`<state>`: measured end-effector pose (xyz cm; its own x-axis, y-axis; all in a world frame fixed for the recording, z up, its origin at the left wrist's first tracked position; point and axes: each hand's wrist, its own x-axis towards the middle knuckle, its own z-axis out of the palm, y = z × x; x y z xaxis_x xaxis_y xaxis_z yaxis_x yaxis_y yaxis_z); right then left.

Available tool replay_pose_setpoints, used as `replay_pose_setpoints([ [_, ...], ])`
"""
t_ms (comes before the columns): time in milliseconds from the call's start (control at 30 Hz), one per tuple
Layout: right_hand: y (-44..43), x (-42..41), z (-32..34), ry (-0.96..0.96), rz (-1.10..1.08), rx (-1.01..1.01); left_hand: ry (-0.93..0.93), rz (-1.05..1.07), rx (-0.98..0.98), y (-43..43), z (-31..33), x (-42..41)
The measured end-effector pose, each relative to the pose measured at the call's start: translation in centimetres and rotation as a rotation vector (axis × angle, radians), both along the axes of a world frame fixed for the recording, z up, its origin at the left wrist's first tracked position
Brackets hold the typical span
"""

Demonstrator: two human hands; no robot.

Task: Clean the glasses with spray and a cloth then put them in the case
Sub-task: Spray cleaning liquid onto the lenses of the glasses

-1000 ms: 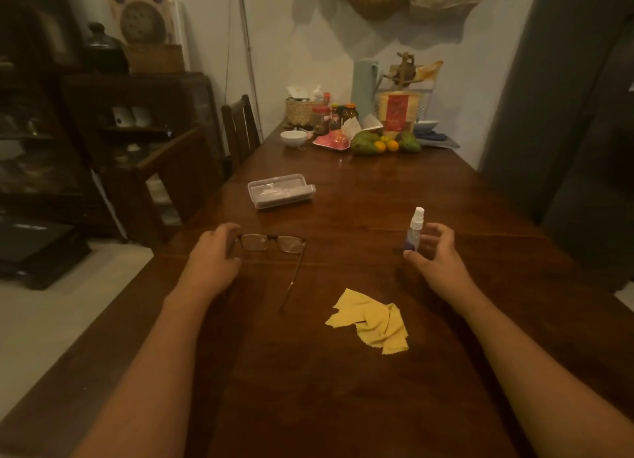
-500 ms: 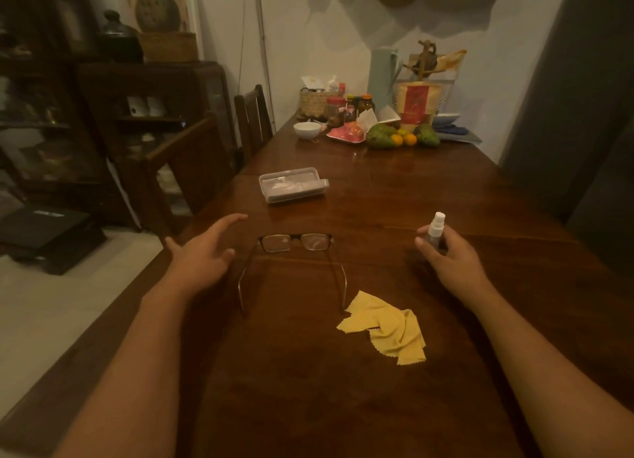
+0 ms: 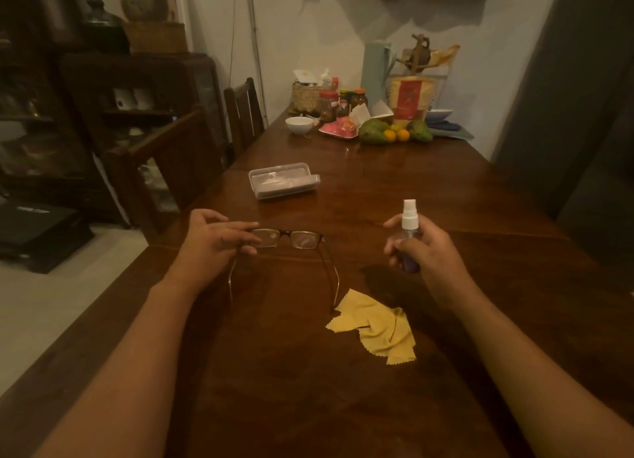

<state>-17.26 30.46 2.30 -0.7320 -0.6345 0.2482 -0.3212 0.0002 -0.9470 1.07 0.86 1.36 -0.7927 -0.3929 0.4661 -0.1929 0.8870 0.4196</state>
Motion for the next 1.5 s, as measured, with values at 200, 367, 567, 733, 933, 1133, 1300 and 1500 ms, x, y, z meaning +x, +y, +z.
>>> replay_pose_setpoints([
  [200, -0.3, 2.1, 1.1, -0.166, 0.108, -0.093, 0.066, 0.018, 0.071, 0.6, 0.7, 0.5],
  [367, -0.3, 2.9, 1.6, -0.286, 0.19, -0.155, 0.041, -0.015, 0.015, 1.9, 1.4, 1.2],
  [567, 0.2, 3.1, 2.1, -0.428, 0.276, -0.213, 0.125, 0.054, 0.341, 3.9, 1.9, 1.2],
  [733, 0.0, 3.5, 2.2, -0.322, 0.215, -0.143, 0.19, 0.072, 0.389, 4.9, 1.8, 0.5],
  [933, -0.7, 4.0, 1.3, -0.284, 0.24, -0.129, 0.257, 0.029, 0.444, 5.2, 2.0, 0.3],
  [1133, -1.6, 4.2, 0.6, -0.299, 0.239, -0.017, 0.337, -0.081, 0.401, 5.3, 2.3, 0.3],
  [1300, -1.7, 3.6, 0.4, -0.368, 0.23, 0.006, 0.328, -0.164, 0.393, 6.5, 2.9, 0.3],
  [1500, -1.6, 2.9, 0.0, -0.438, 0.16, -0.008, 0.302, -0.242, 0.431, 8.3, 3.3, 0.2],
])
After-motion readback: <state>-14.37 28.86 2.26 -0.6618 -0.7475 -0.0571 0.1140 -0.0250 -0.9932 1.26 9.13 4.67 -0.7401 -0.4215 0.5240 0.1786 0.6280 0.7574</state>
